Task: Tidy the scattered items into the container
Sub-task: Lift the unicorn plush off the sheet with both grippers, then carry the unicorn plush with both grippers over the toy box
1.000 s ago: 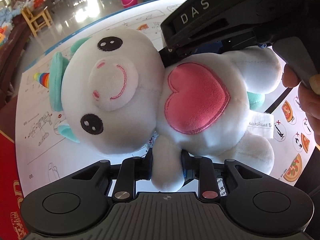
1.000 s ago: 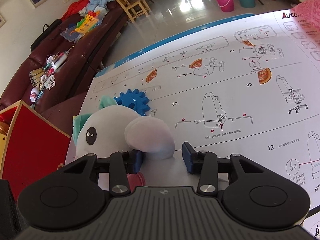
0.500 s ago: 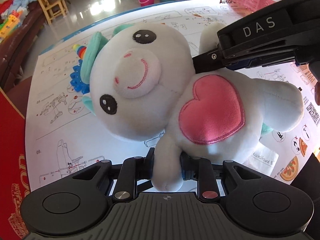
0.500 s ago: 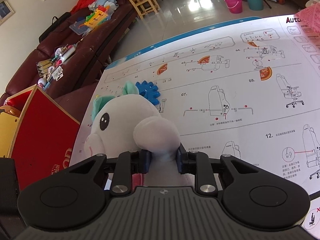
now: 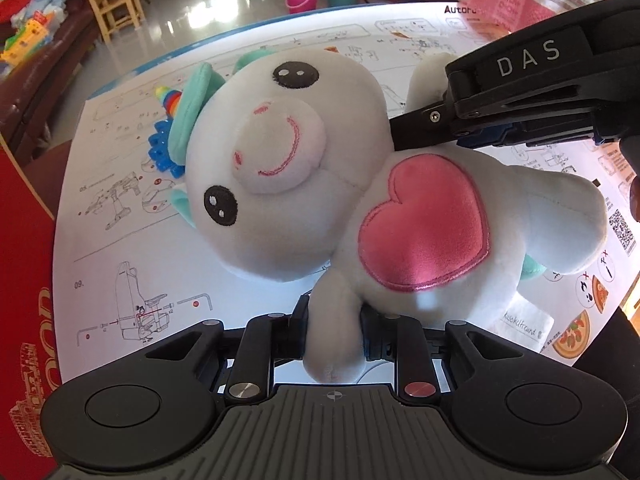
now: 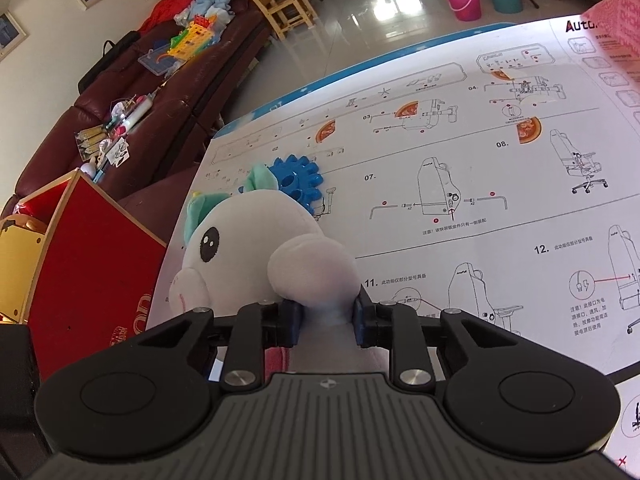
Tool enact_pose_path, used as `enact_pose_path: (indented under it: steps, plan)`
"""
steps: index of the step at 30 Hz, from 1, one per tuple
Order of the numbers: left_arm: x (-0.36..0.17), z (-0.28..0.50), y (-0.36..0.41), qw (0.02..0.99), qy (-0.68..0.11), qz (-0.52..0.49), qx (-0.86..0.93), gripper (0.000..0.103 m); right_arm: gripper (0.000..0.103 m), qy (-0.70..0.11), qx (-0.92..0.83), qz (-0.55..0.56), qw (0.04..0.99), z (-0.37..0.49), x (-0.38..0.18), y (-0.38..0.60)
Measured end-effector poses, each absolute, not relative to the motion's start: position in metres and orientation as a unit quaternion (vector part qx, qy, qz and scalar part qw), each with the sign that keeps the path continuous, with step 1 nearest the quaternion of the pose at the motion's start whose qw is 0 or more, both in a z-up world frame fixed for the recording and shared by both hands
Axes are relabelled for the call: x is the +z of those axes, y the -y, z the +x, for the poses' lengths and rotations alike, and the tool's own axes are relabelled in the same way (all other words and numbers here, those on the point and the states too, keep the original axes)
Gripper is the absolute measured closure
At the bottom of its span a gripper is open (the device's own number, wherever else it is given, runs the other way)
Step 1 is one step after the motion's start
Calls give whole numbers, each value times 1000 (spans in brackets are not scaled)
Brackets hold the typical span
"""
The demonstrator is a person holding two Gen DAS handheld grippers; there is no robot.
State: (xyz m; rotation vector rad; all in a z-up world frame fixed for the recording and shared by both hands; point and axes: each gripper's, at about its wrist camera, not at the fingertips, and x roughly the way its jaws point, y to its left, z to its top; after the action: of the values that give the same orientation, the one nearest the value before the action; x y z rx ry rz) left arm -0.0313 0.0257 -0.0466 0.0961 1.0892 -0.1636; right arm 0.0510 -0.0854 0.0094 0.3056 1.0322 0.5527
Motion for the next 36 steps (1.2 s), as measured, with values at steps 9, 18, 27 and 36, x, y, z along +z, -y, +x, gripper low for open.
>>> enact_pose_path:
  steps: [9, 18, 27, 36]
  plan:
    - [-14, -42, -14, 876, -473, 69, -59, 82, 75, -469, 275, 183, 819, 36, 39, 107]
    - [23, -63, -1, 887, -449, 80, -65, 82, 75, -432, 290, 182, 834, 15, 77, 118]
    - [91, -119, -13, 916, -391, 77, -38, 82, 75, -368, 356, 160, 844, -21, 139, 103]
    - [167, -220, -69, 925, -364, 95, 46, 81, 75, -335, 500, 117, 790, -63, 202, 12]
